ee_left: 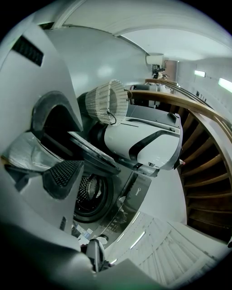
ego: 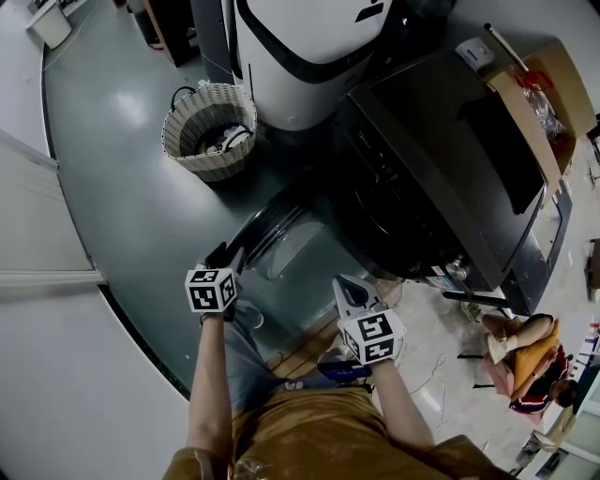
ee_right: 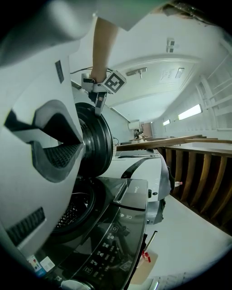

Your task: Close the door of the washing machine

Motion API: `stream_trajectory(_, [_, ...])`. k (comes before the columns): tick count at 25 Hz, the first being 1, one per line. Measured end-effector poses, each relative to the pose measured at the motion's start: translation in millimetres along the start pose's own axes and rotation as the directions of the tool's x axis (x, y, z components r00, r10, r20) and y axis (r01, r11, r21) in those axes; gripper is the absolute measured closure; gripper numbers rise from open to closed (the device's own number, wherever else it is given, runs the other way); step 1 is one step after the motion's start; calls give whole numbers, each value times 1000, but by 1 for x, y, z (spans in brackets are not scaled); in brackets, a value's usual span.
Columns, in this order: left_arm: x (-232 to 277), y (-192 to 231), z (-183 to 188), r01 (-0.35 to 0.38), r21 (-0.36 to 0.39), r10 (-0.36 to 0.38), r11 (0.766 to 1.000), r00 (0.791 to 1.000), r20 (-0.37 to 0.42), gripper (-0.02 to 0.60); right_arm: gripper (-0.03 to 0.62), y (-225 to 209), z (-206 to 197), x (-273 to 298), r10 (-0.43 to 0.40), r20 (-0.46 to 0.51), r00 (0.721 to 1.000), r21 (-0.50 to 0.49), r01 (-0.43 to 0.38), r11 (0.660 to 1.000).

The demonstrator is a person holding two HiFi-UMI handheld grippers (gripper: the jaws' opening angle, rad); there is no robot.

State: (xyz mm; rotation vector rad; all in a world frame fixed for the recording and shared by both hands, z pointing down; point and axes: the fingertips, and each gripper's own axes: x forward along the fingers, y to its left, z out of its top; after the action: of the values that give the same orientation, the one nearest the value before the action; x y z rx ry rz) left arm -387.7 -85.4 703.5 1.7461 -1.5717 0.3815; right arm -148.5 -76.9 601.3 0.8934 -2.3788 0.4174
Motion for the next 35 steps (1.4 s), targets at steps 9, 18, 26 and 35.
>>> stream_trajectory(9, [-3, -15, -12, -5, -1, 5, 1000, 1000, -23, 371, 582, -5, -6, -18, -4, 2, 1000, -1, 4, 1000])
stream_trajectory(18, [-6, -38, -25, -9, -2, 9, 1000, 999, -41, 382, 582, -14, -13, -40, -3, 14, 1000, 18, 3, 1000])
stream_trajectory(26, [-7, -53, -34, -20, 1, 20, 1000, 999, -48, 388, 582, -20, -20, -57, 1, 22, 1000, 33, -2, 999])
stream_trajectory(35, [-9, -76, -47, -20, 34, 22, 999, 996, -85, 405, 582, -32, -26, -79, -16, 34, 999, 41, 15, 999])
